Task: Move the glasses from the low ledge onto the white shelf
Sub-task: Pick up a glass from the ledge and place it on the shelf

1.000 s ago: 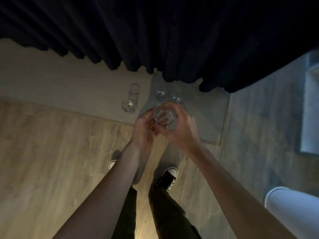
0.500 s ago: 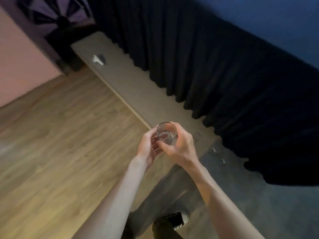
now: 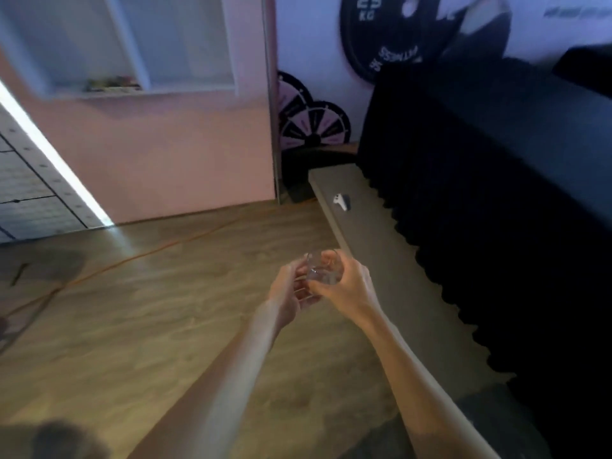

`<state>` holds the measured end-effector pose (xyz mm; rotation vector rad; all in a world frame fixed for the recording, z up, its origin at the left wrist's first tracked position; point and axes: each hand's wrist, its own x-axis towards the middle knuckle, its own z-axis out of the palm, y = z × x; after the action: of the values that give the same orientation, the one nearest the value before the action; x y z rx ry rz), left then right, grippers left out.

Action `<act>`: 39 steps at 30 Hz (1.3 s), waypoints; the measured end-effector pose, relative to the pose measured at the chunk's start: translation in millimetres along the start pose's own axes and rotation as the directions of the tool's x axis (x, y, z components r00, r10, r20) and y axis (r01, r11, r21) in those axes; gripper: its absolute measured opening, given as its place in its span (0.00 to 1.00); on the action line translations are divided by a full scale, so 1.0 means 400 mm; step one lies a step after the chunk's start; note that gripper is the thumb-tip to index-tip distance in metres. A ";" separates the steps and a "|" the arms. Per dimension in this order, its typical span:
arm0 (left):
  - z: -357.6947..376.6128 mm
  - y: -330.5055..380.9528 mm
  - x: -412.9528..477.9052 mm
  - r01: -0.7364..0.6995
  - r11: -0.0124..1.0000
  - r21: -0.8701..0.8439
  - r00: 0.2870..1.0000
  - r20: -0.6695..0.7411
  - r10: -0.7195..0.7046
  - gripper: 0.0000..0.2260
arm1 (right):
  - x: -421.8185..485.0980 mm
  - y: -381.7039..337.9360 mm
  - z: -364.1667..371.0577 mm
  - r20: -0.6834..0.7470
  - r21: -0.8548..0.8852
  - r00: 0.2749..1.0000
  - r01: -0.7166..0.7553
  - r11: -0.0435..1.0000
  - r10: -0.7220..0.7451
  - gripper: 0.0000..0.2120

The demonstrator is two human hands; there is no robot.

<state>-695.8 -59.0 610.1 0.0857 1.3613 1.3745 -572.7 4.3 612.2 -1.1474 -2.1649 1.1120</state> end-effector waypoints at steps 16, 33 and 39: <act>-0.593 0.549 0.084 -0.249 0.954 -0.167 0.910 -0.377 0.171 0.10 | 0.461 -0.547 0.515 0.324 0.156 0.892 0.278 0.948 -0.315 0.25; -0.862 1.073 0.368 -0.481 0.829 -0.286 0.754 -0.618 0.225 0.20 | 1.123 -0.888 0.825 0.559 0.357 0.592 0.460 0.813 -0.581 0.32; -0.950 1.204 0.473 -0.487 0.813 -0.320 0.768 -0.600 0.224 0.22 | 1.272 -0.952 0.929 0.545 0.344 0.600 0.477 0.809 -0.586 0.32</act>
<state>-1327.7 -16.5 715.9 -0.4092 1.4726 2.1512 -1289.2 136.3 717.6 0.0486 -2.5673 1.4684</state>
